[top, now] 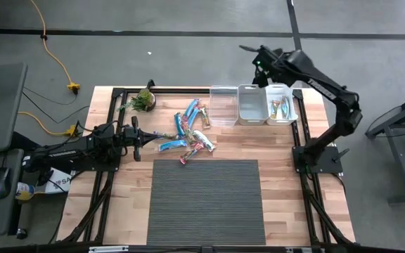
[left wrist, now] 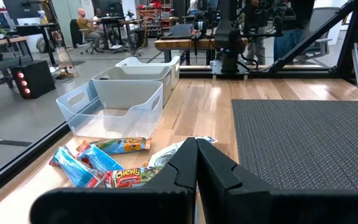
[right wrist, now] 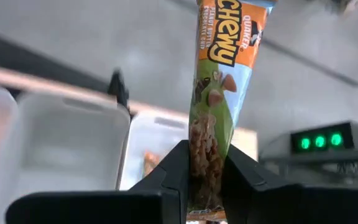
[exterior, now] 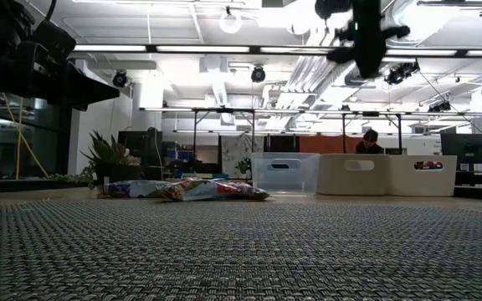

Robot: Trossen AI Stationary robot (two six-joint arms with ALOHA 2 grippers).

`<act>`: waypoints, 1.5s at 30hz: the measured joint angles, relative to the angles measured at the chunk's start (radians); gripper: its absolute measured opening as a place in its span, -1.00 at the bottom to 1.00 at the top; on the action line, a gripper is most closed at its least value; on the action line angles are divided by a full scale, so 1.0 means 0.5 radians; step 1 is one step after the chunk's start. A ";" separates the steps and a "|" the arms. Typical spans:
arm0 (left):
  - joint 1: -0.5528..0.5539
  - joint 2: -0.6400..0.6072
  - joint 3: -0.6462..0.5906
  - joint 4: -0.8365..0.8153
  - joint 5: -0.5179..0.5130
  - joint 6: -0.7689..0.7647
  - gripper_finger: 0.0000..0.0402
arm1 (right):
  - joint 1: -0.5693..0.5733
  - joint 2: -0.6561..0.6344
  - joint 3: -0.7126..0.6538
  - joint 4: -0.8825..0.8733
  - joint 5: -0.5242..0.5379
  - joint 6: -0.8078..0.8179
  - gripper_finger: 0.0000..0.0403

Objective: Pick and place Granola Bars by type
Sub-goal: Put the yellow granola bar into the white bin

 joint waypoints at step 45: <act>0.000 0.000 0.000 -0.001 0.000 0.001 -0.99 | -0.452 -0.002 -1.464 1.023 -0.847 0.010 -0.57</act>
